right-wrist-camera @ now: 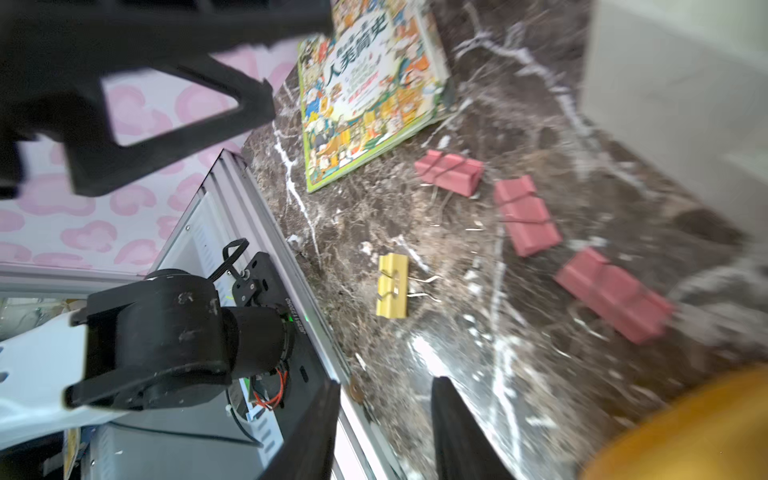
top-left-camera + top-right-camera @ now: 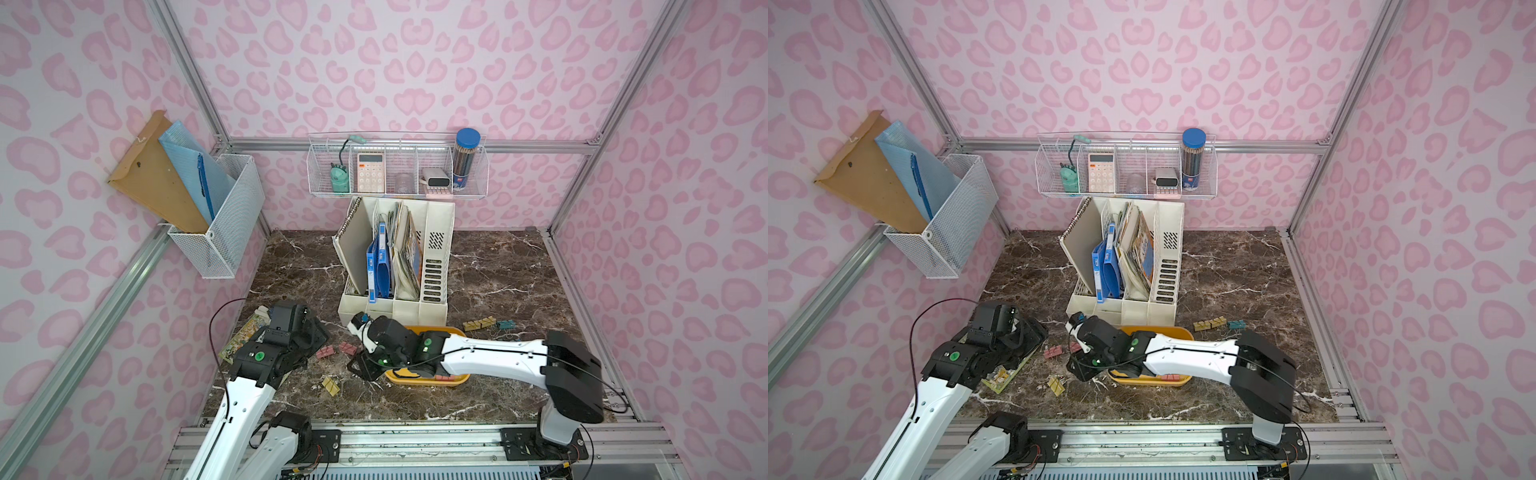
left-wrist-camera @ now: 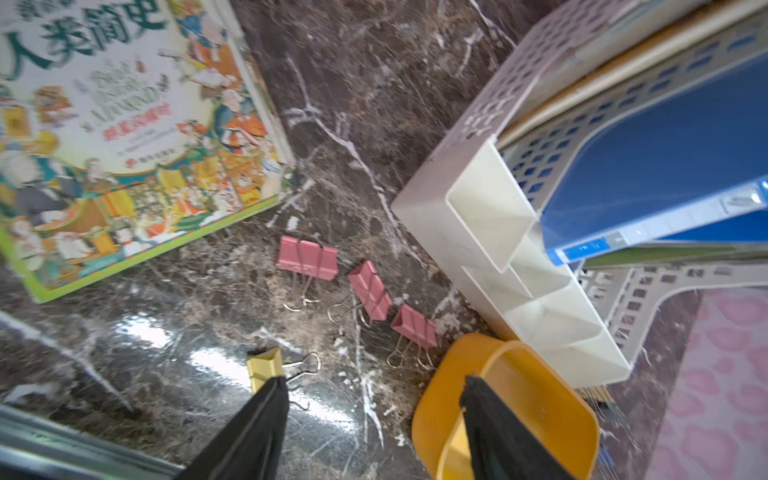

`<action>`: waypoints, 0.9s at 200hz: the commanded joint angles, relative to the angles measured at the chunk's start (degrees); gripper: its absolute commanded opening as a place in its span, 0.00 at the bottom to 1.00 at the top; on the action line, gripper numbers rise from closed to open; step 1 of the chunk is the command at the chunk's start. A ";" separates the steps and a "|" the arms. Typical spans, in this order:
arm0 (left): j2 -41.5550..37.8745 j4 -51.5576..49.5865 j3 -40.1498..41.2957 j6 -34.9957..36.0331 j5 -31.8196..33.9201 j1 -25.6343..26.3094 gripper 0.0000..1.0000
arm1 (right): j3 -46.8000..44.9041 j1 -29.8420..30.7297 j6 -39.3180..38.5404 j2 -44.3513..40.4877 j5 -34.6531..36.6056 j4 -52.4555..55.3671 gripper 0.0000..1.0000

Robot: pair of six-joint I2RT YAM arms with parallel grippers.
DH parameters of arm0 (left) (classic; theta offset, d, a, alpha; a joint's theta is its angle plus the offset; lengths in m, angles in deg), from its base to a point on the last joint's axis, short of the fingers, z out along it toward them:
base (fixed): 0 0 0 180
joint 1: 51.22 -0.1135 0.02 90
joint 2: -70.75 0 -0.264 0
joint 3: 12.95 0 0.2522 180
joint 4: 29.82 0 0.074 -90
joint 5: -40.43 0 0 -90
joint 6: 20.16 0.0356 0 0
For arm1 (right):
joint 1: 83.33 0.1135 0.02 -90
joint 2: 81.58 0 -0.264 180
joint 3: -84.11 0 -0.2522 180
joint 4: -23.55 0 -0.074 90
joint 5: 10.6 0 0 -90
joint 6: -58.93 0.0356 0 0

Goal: Take out the binder clips from the storage box
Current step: Place the binder clip at the center of the board, then pick up the binder clip from the storage box.

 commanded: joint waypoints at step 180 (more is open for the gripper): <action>58.47 8.12 -30.81 8.44 -0.65 44.28 0.44 | -38.91 -34.29 4.59 -47.33 2.82 8.70 0.43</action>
